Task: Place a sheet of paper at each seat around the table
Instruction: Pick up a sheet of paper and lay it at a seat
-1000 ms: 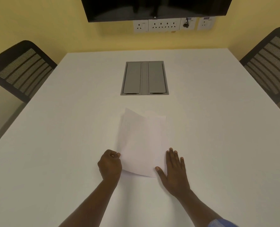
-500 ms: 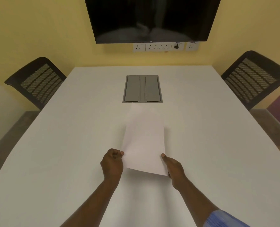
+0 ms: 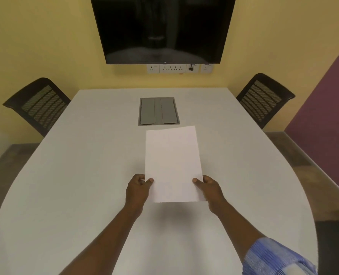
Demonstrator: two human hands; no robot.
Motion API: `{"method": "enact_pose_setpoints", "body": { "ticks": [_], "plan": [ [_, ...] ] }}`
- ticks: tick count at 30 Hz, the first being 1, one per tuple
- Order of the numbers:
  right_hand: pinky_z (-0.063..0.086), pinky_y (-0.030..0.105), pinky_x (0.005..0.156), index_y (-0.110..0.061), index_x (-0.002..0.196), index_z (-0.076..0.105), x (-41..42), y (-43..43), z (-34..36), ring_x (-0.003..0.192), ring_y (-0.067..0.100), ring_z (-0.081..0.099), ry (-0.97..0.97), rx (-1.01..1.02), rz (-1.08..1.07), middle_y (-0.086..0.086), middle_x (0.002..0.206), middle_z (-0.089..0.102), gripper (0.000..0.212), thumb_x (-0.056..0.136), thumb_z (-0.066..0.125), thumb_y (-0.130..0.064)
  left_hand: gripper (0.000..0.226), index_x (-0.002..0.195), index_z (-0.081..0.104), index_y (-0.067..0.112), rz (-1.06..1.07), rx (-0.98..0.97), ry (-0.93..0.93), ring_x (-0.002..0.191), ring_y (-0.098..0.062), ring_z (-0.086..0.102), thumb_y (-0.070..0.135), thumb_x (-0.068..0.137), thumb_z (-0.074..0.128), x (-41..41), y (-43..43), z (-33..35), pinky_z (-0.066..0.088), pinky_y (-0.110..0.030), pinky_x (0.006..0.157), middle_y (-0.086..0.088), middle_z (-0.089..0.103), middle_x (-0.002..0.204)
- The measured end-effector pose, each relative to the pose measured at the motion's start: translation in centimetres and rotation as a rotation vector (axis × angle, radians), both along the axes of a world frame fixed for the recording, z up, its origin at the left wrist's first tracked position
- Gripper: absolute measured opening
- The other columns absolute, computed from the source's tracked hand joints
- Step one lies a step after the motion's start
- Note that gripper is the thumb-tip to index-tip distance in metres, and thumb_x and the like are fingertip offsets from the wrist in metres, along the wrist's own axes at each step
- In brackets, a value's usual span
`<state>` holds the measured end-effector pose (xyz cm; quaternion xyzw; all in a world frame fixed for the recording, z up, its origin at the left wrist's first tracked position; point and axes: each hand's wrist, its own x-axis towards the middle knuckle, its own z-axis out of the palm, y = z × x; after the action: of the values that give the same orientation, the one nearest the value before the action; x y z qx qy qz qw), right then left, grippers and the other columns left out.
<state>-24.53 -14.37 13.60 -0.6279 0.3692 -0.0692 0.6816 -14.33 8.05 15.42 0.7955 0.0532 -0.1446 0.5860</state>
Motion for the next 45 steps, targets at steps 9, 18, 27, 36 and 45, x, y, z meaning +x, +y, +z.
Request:
{"method": "enact_pose_setpoints", "body": {
  "ticks": [9,18,27,36,45],
  "plan": [
    [0.052,0.033,0.079,-0.013,0.107,0.074,-6.5,-0.7,2.8,0.092,0.022,0.07,0.017,-0.11,0.107,0.005,0.108,0.078,0.021,0.089,0.074,-0.023,0.026,0.08,0.058,0.008,-0.083,-0.14,0.067,0.072,-0.029,0.057,0.027,0.092,0.071,0.6,0.3,2.4,0.056,-0.044,0.065,-0.015,0.06,0.082],
    [0.051,0.033,0.084,-0.016,0.109,0.074,-11.9,-3.2,4.2,0.096,0.022,0.07,0.062,-0.137,0.097,0.004,0.11,0.077,0.024,0.089,0.074,-0.03,0.041,0.063,0.039,0.015,-0.21,-0.109,0.077,0.041,-0.019,0.043,0.011,0.09,0.071,-0.1,-2.1,1.9,0.034,-0.025,0.042,-0.01,0.044,0.061],
    [0.053,0.045,0.094,-0.015,0.122,0.068,-18.1,-4.6,2.8,0.102,0.03,0.069,-0.17,0.285,-0.258,0.011,0.114,0.074,0.051,0.082,0.073,-0.047,0.042,0.06,0.042,0.014,-0.184,-0.247,0.208,0.044,-0.018,0.047,0.011,0.092,0.07,-2.7,-5.8,0.8,0.042,-0.029,0.045,-0.005,0.049,0.05],
    [0.059,0.035,0.074,-0.008,0.104,0.07,-21.3,-5.7,-1.1,0.084,0.025,0.072,0.011,0.147,-0.324,0.014,0.103,0.075,0.015,0.094,0.068,-0.019,0.038,0.065,0.043,0.013,-0.125,-0.31,0.304,0.042,-0.018,0.056,0.01,0.093,0.069,-8.7,-10.6,-2.2,0.046,-0.027,0.041,-0.006,0.05,0.059],
    [0.055,0.031,0.067,-0.009,0.102,0.069,-24.6,-13.3,-4.0,0.083,0.024,0.07,0.22,-0.036,-0.298,0.009,0.099,0.074,0.012,0.097,0.062,-0.018,0.029,0.071,0.052,0.008,-0.172,-0.199,0.361,0.05,-0.022,0.056,0.017,0.091,0.072,-10.9,-14.6,-5.9,0.042,-0.029,0.044,-0.01,0.064,0.075]
  ]
}}
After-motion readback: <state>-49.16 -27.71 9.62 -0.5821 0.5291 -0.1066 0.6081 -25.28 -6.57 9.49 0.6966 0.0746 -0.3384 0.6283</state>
